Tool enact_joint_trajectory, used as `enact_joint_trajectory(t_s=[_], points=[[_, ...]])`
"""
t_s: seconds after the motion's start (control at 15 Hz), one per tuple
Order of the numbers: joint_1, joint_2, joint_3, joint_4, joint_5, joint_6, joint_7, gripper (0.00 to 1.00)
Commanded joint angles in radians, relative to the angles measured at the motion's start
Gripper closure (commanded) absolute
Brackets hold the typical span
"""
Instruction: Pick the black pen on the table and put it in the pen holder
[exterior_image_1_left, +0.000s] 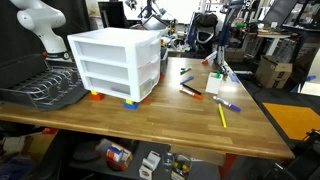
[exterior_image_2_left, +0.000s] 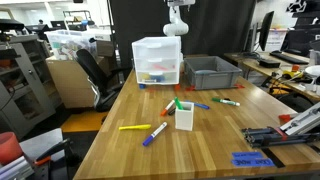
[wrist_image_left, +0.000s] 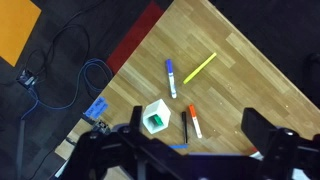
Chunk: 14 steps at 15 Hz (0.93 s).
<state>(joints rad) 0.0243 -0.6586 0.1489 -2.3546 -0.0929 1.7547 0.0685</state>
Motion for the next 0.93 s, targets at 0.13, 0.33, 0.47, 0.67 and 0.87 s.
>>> enact_joint_trajectory(t_s=[0.13, 0.33, 0.47, 0.67, 0.87], points=[[0.017, 0.002, -0.012, 0.002, -0.008, -0.003, 0.008, 0.0], [0.016, 0.041, 0.004, 0.0, -0.008, 0.023, 0.034, 0.0], [0.024, 0.1, 0.018, -0.003, -0.009, 0.068, 0.053, 0.0], [0.03, 0.23, 0.051, 0.004, -0.058, 0.191, 0.093, 0.0], [0.021, 0.393, 0.066, 0.039, -0.164, 0.323, 0.126, 0.0]])
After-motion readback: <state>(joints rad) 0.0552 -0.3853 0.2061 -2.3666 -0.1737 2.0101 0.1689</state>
